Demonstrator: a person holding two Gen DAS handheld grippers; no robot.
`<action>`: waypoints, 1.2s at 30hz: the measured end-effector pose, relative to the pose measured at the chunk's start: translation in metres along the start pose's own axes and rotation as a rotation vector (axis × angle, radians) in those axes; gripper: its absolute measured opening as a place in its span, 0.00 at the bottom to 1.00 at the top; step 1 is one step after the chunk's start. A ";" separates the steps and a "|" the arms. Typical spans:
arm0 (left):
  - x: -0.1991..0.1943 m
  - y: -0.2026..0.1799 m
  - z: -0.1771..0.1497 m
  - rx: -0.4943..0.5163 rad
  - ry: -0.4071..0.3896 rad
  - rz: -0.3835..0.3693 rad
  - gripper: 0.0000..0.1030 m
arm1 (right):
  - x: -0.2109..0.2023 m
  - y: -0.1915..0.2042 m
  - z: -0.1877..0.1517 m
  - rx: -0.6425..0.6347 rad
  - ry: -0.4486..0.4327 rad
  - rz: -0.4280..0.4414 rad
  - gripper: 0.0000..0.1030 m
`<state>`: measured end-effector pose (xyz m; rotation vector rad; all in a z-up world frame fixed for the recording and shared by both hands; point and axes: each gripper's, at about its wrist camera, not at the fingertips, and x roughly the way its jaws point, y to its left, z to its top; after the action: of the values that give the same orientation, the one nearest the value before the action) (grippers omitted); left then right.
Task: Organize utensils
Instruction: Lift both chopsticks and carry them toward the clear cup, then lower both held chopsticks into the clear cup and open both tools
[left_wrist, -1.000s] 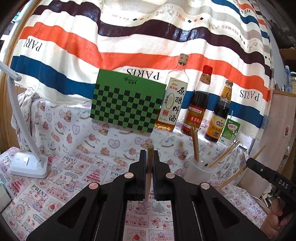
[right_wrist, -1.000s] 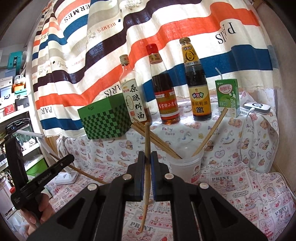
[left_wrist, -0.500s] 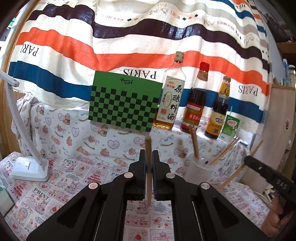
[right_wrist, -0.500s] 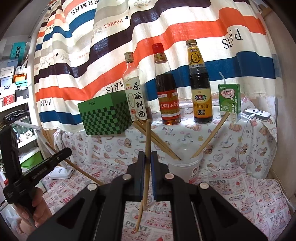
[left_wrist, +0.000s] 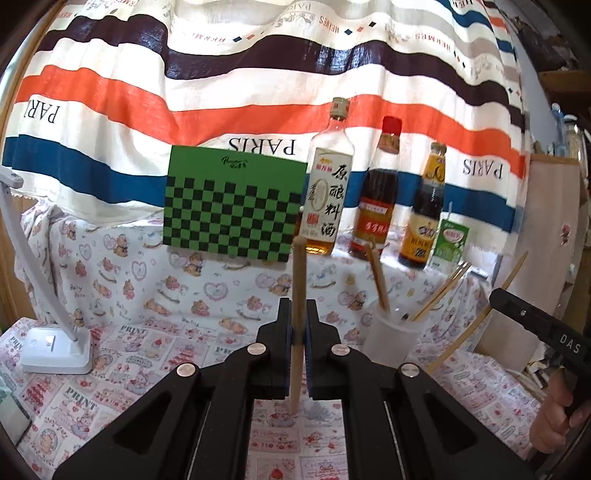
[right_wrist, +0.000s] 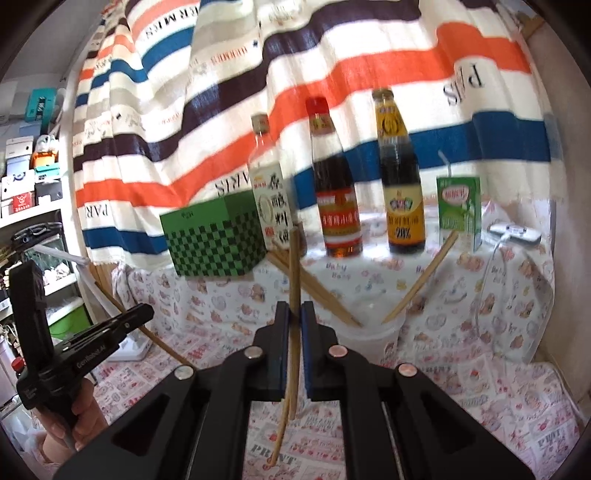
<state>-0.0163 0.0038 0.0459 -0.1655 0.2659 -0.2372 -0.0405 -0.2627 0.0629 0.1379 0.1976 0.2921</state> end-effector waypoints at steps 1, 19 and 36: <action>0.000 -0.001 0.004 -0.007 -0.004 -0.006 0.05 | -0.003 -0.003 0.002 0.005 -0.022 -0.010 0.06; 0.049 -0.092 0.110 0.060 0.008 -0.175 0.05 | 0.003 -0.032 0.075 0.018 -0.247 -0.199 0.06; 0.112 -0.110 0.109 0.012 0.005 -0.166 0.05 | 0.056 -0.074 0.028 0.147 -0.034 -0.188 0.06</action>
<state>0.0962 -0.1161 0.1434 -0.1755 0.2558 -0.4040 0.0380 -0.3196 0.0688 0.2681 0.1967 0.0878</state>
